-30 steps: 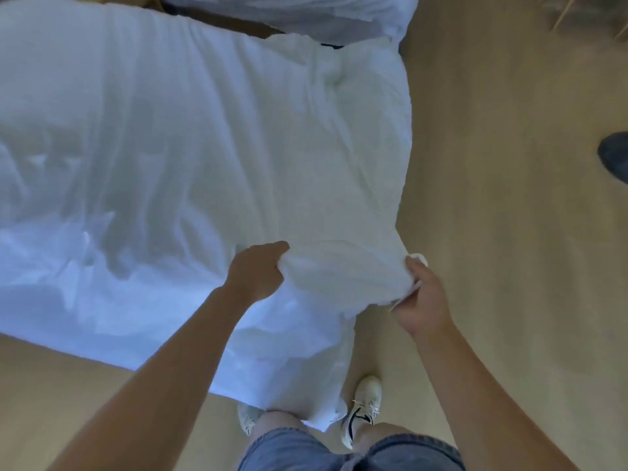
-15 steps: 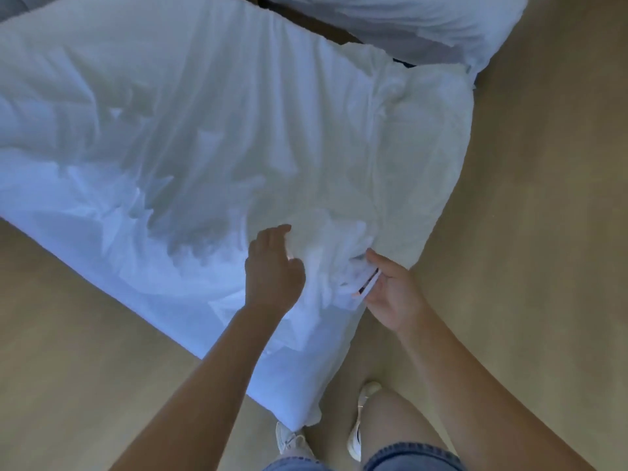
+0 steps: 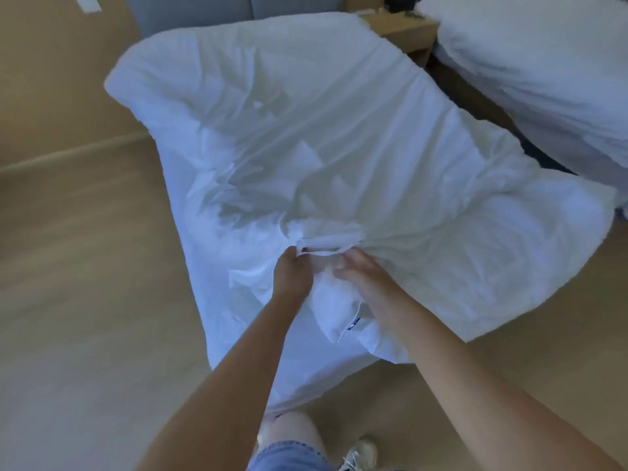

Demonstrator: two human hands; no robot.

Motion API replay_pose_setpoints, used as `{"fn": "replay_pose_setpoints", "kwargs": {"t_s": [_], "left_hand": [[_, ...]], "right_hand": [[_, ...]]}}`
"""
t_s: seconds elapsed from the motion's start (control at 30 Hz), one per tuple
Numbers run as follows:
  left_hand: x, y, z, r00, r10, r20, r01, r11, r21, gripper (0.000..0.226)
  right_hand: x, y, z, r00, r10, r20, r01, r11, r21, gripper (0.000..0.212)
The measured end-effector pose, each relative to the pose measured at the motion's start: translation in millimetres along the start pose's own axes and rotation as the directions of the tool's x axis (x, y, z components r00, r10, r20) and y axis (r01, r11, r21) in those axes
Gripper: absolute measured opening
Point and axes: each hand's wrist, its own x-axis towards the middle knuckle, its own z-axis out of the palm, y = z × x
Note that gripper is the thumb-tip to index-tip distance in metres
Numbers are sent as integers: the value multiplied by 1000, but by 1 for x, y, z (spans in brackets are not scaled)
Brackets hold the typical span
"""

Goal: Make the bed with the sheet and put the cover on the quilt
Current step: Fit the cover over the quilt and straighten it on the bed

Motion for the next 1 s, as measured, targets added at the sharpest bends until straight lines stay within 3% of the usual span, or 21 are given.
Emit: {"fn": "replay_pose_setpoints", "kwargs": {"t_s": [0.03, 0.1, 0.17, 0.23, 0.3, 0.37, 0.43, 0.47, 0.53, 0.57, 0.63, 0.7, 0.8, 0.87, 0.93, 0.97, 1.0], "left_hand": [[2, 6, -7, 1000, 3, 16, -3, 1000, -7, 22], [7, 15, -15, 999, 34, 42, -34, 999, 5, 31], [16, 22, -19, 997, 73, 3, -73, 997, 25, 43], [31, 27, -21, 997, 68, -37, -67, 998, 16, 33], [53, 29, -23, 995, 44, -95, -45, 999, -12, 27], [79, 27, -20, 992, 13, -127, -18, 999, -39, 27], [101, 24, -12, 992, -19, -124, 13, 999, -43, 24], [112, 24, -6, 993, -28, -112, 22, 998, -52, 19], [124, 31, 4, 997, -49, -54, 45, 997, -60, 11], [128, 33, 8, 999, -42, -6, 42, 999, -13, 18], [134, 34, 13, 997, 15, 70, -34, 960, 278, 31], [142, 27, 10, 997, 80, 22, -78, 821, 565, 37], [150, 9, -7, 990, 11, -138, 93, 685, 723, 32], [150, 4, -12, 970, -148, -192, 240, 676, 697, 22], [147, 12, -5, 954, -260, -151, 300, 813, 500, 21], [144, 23, 1, 957, -269, -108, 290, 890, 352, 21], [141, 41, 6, 966, -245, -77, 256, 945, 205, 22]], "right_hand": [[6, 4, -1, 1000, 17, 24, -12, 978, -210, 38], [20, 11, 0, 997, -51, 58, 76, 815, -575, 64], [32, 16, 1, 982, -154, 114, 184, 600, -779, 89], [42, 22, -8, 961, -145, 235, 268, 285, -920, 115], [52, 30, -27, 898, -134, 419, 409, -91, -908, 135], [68, 42, -53, 833, -5, 553, 523, -319, -791, 145], [90, 50, -72, 799, 77, 596, 561, -450, -694, 122], [98, 48, -74, 778, 59, 626, 564, -504, -654, 93], [118, 39, -72, 768, -37, 639, 529, -525, -667, 40], [130, 32, -72, 786, -54, 616, 514, -497, -699, 29], [150, 19, -76, 831, -93, 548, 457, -447, -769, 37], [169, 15, -92, 854, -137, 501, 417, -395, -819, 36], [179, 7, -107, 921, -52, 385, 339, -378, -862, 36], [179, 10, -106, 941, 50, 335, 329, -363, -872, 41], [180, 10, -90, 934, 153, 322, 353, -272, -895, 47], [179, 6, -76, 919, 193, 344, 379, -192, -905, 48], [179, -1, -61, 901, 198, 386, 401, -42, -915, 51]]}}
